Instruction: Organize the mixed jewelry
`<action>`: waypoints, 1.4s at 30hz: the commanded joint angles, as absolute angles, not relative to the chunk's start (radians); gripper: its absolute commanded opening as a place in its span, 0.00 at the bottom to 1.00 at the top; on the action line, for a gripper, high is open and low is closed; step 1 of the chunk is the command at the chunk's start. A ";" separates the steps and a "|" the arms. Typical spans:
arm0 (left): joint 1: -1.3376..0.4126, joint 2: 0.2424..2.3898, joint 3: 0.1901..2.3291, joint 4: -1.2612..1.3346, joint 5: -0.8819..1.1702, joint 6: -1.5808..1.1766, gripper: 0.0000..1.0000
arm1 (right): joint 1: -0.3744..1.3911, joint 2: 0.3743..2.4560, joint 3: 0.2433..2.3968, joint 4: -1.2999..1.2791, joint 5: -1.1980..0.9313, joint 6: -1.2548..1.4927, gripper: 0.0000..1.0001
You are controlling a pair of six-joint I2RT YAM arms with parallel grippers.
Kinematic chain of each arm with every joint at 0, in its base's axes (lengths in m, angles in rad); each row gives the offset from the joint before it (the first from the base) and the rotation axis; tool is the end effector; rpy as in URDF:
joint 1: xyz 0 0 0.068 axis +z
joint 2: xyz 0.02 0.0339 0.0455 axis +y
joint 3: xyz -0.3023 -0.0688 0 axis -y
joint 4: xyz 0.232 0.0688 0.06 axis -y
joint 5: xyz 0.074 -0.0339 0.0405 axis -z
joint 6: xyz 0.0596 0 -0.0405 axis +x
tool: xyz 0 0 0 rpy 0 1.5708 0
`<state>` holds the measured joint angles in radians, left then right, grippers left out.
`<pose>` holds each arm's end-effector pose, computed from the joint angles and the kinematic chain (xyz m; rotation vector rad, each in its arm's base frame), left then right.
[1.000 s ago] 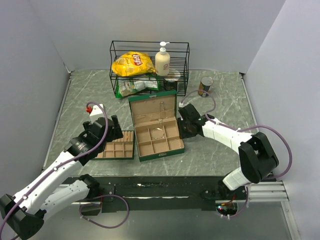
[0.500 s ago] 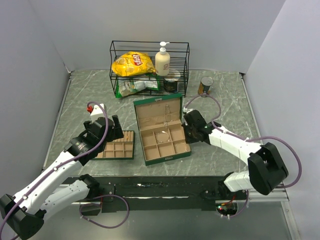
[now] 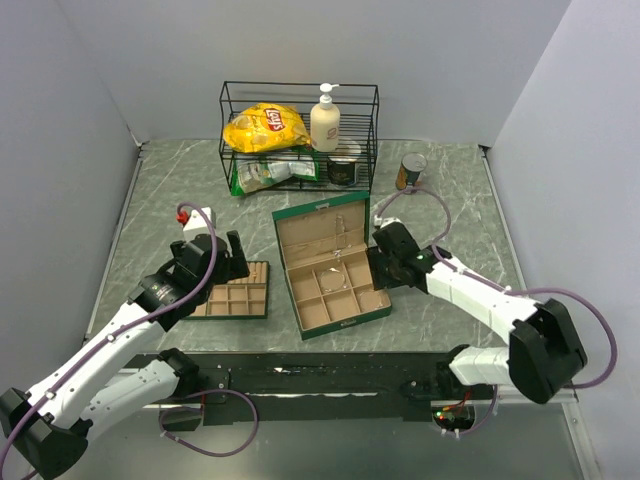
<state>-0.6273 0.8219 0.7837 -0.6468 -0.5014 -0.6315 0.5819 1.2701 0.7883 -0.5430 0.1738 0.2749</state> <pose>0.1351 -0.0626 0.3061 -0.2653 2.1467 -0.1550 0.2001 0.1193 0.2345 -0.3314 2.5528 0.0954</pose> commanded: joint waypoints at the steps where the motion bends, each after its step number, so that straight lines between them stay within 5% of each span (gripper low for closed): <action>1: -0.649 0.842 0.795 -0.614 -0.495 -0.618 0.96 | 0.580 1.125 0.862 -0.560 0.239 0.348 0.64; 9: -0.787 0.885 0.810 -0.686 -0.612 -0.686 0.96 | 0.592 0.962 0.766 -0.263 0.069 0.768 0.59; 17: -0.772 0.893 0.813 -0.677 -0.598 -0.670 0.96 | 0.683 1.083 0.716 -0.032 0.212 1.185 0.53; 26: -0.611 0.838 0.788 -0.589 -0.439 -0.612 0.96 | 0.755 1.305 0.836 -0.003 0.321 1.322 0.48; 42: -0.568 0.850 0.795 -0.581 -0.396 -0.595 0.96 | 0.761 1.477 0.968 -0.069 0.385 1.416 0.38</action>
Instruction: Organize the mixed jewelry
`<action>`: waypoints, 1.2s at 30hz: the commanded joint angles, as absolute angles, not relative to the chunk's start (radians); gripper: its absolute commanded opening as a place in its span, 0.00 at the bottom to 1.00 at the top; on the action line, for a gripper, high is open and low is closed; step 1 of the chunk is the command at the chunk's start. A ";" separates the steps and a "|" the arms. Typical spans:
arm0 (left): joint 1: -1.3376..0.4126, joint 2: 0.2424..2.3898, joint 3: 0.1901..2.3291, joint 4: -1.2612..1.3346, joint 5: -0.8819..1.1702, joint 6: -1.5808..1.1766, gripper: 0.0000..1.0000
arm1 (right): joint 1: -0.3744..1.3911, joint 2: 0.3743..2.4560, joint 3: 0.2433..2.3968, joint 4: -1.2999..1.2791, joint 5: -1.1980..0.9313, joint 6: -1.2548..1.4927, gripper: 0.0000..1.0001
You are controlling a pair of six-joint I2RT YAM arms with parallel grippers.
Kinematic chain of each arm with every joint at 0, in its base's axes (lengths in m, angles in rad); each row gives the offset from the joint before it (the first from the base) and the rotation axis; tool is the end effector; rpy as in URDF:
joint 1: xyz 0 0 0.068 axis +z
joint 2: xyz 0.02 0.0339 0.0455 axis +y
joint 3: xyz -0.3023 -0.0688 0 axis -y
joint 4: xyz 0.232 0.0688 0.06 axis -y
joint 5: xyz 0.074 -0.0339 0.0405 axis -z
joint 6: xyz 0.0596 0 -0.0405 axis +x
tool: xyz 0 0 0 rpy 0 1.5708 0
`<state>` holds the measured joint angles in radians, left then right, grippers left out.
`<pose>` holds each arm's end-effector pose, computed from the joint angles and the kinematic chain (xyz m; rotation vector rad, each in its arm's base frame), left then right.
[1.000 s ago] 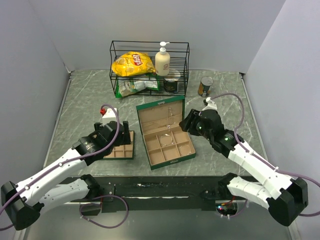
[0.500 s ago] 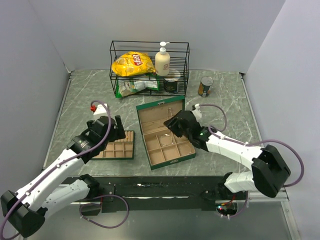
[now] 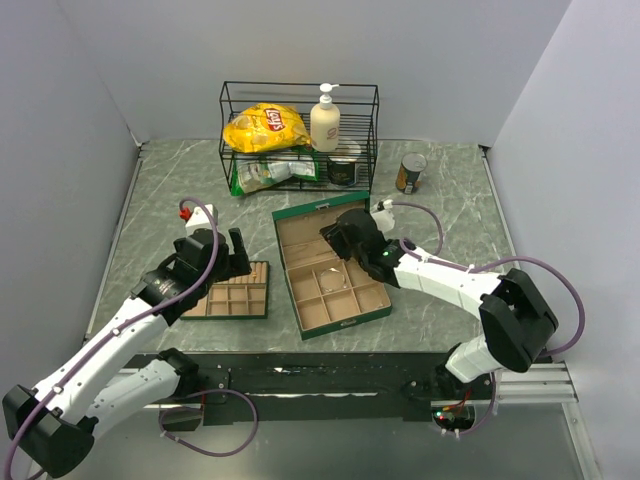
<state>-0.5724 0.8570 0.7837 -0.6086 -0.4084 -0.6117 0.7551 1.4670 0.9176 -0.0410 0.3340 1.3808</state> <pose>0.1454 -0.0656 0.3037 -0.2583 2.1798 -0.2052 0.2509 0.2093 0.2717 0.8855 2.0795 0.8697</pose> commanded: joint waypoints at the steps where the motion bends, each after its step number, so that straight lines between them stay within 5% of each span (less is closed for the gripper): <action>1: -0.566 0.850 0.795 -0.581 -0.396 -0.595 0.96 | 0.761 1.482 0.977 -0.081 0.380 1.419 0.38; 36: -0.563 0.834 0.793 -0.580 -0.396 -0.598 0.96 | 0.765 1.522 0.940 -0.049 0.410 1.440 0.42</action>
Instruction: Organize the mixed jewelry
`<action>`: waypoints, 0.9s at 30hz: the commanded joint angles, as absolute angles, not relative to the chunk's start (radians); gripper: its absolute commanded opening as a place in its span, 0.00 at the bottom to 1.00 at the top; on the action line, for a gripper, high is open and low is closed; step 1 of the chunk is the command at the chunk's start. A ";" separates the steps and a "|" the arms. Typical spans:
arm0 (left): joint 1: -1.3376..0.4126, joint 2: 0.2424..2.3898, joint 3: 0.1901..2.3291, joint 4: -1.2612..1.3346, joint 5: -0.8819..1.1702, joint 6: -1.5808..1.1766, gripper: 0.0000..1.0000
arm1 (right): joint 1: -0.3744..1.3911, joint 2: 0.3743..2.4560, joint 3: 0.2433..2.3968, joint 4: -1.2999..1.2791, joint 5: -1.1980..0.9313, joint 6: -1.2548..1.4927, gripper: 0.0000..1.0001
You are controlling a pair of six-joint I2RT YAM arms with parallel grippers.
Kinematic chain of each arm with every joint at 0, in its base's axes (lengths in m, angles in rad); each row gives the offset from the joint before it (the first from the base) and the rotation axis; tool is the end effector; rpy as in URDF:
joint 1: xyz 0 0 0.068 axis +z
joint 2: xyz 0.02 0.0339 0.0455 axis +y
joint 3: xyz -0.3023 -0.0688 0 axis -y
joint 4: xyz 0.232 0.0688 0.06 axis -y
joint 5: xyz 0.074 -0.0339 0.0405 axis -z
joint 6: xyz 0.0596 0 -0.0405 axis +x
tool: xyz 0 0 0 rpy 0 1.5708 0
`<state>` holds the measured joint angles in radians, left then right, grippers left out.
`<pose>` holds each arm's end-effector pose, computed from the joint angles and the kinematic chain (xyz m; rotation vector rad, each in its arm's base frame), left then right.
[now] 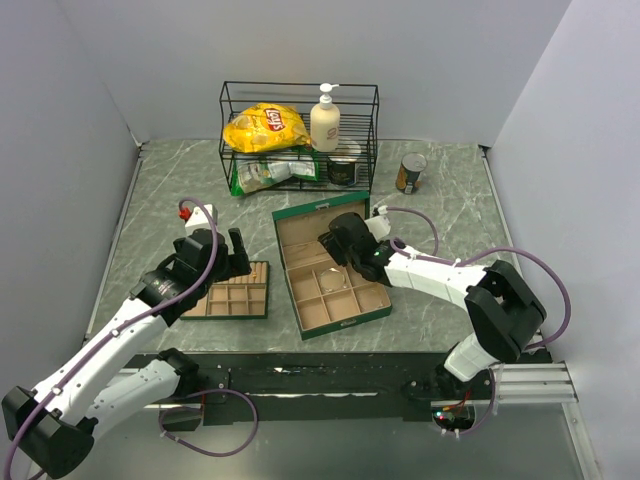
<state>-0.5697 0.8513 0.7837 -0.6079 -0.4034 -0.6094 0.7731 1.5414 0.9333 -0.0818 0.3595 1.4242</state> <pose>0.1447 -0.0649 0.3045 -0.2574 2.1762 -0.2115 0.2551 0.2196 0.2498 0.9312 2.1367 0.7829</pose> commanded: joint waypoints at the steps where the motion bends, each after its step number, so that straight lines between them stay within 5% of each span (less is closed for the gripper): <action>1: -0.564 0.833 0.792 -0.580 -0.396 -0.598 0.96 | 0.764 1.519 0.939 -0.045 0.413 1.437 0.42; 13: -0.565 0.833 0.792 -0.578 -0.391 -0.597 0.96 | 0.756 1.525 0.933 -0.072 0.480 1.474 0.41; 27: -0.565 0.827 0.792 -0.578 -0.394 -0.598 0.96 | 0.746 1.559 0.945 -0.090 0.449 1.511 0.27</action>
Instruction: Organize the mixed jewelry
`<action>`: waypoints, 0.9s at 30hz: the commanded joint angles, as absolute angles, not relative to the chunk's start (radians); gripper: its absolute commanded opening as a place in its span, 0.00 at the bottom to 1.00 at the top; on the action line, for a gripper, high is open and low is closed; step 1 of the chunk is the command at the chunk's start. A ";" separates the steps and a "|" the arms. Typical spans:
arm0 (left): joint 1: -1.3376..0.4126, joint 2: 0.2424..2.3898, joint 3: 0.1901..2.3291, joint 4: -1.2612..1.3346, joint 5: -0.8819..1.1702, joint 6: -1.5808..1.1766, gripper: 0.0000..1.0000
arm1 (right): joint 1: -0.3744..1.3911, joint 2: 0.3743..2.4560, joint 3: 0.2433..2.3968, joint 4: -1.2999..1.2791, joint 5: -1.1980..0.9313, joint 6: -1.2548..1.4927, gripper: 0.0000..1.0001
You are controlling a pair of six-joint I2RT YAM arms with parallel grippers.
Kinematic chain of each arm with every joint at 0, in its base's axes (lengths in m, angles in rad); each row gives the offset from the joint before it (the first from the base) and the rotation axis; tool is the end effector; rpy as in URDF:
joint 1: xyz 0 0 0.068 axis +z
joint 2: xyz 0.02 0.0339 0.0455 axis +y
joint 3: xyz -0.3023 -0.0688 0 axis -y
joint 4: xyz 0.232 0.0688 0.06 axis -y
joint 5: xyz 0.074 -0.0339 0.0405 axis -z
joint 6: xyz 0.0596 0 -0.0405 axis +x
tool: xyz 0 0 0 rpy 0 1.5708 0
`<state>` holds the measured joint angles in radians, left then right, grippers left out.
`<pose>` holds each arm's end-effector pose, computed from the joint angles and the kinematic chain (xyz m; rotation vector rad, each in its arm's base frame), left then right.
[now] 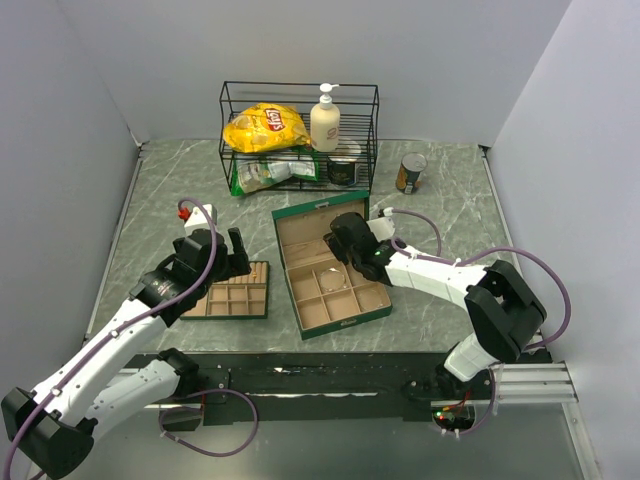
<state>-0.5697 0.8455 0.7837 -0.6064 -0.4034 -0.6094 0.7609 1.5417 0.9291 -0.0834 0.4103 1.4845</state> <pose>0.1438 -0.0644 0.3055 -0.2586 2.1699 -0.2164 0.2585 0.2133 0.2489 1.0241 2.0734 0.7625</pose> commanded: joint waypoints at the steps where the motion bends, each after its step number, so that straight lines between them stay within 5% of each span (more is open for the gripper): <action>1: -0.565 0.827 0.792 -0.577 -0.393 -0.597 0.96 | 0.746 1.565 0.945 -0.091 0.446 1.511 0.26; 18: -0.565 0.816 0.790 -0.569 -0.379 -0.586 0.96 | 0.736 1.537 0.933 -0.083 0.413 1.468 0.01; 27: -0.565 0.743 0.761 -0.468 -0.148 -0.515 0.96 | 0.732 1.471 0.871 -0.009 0.345 1.413 0.00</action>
